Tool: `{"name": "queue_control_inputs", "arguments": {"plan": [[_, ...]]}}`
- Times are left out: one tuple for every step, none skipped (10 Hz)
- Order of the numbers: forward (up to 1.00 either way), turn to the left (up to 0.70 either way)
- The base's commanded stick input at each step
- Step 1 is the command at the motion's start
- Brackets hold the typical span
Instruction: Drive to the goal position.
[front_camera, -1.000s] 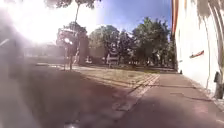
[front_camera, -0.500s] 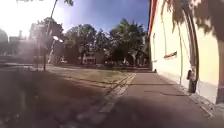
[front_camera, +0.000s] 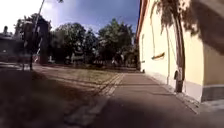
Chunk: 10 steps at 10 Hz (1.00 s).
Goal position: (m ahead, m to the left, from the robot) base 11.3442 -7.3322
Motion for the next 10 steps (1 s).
{"name": "queue_control_inputs", "arguments": {"plan": [[0.67,0.00],[0.70,0.00],[0.70,0.00],[0.70,-0.05],[0.70,-0.12],[0.70,-0.13],[0.70,-0.02],[0.70,0.01],[0.70,0.14],[0.70,0.14]]}}
